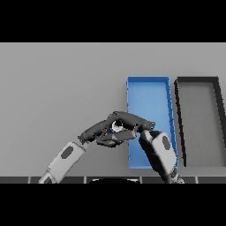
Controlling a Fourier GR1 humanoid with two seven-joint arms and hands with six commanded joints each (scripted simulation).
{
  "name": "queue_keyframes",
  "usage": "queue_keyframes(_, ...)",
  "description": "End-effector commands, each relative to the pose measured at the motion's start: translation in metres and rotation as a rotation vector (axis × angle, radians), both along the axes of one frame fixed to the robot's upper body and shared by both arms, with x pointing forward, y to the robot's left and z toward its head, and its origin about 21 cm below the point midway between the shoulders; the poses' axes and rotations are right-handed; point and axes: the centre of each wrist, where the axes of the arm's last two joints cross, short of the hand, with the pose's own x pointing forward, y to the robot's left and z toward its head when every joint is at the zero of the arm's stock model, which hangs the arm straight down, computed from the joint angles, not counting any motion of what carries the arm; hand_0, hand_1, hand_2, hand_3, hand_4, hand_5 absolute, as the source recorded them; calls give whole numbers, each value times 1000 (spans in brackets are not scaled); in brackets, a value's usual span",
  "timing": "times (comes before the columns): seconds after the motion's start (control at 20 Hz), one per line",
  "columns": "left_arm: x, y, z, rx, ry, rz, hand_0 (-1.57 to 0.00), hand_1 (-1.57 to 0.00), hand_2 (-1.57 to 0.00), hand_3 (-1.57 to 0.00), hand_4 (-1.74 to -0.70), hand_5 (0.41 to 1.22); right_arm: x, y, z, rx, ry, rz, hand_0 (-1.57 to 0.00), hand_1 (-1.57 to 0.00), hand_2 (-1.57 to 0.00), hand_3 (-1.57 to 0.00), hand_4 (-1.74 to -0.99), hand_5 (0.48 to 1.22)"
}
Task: Pick up the blue pipe and place it into the blue bin.
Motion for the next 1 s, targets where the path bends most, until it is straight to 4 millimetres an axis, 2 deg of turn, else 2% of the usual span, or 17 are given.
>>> queue_keyframes(0.0,-1,-3,-1,6,10,-4,-8,-6,-7,-2,-876,555,3,2,8,11,35,10,-1571,-1571,-1571,-1571,-1492,1221)
queue_keyframes(0.15,-2,1,-3,15,8,-7,-4,-3,-3,-1,-868,529,9,-3,30,74,120,33,-1571,-1571,-1571,-1571,-1494,1221)
queue_keyframes(0.3,-3,-4,-5,25,30,-2,-1,-1,-1,0,-865,509,13,-10,61,81,111,10,-1571,-1571,-1571,-1571,-1492,1221)
queue_keyframes(0.4,-6,1,-6,21,16,-5,-1,0,0,0,-863,498,14,-13,86,114,55,12,-1571,-1571,-1571,-1571,-1494,1221)
queue_keyframes(0.55,-4,4,-6,19,15,-20,0,0,0,1,-868,485,34,-17,125,163,-33,-46,-1571,-1571,-1571,-1571,-1496,1221)
queue_keyframes(0.65,-1,6,-4,12,8,-16,1,1,1,1,-864,483,49,-26,138,188,-40,-140,-1571,-1571,-1571,-1571,-1496,1221)
queue_keyframes(0.75,-3,3,-2,29,17,-7,1,1,1,1,-856,484,63,-37,142,186,-48,-258,-1571,-1571,-1571,-1571,-1498,1221)
queue_keyframes(0.9,-6,2,0,36,9,5,1,1,1,1,-841,477,88,-66,137,144,-18,-430,-1571,-1571,-1571,-1571,-1498,1221)
queue_keyframes(0.95,-7,3,-1,44,8,9,1,1,1,1,-835,474,98,-75,129,121,14,-486,-1571,-1571,-1571,-1571,-1498,1221)
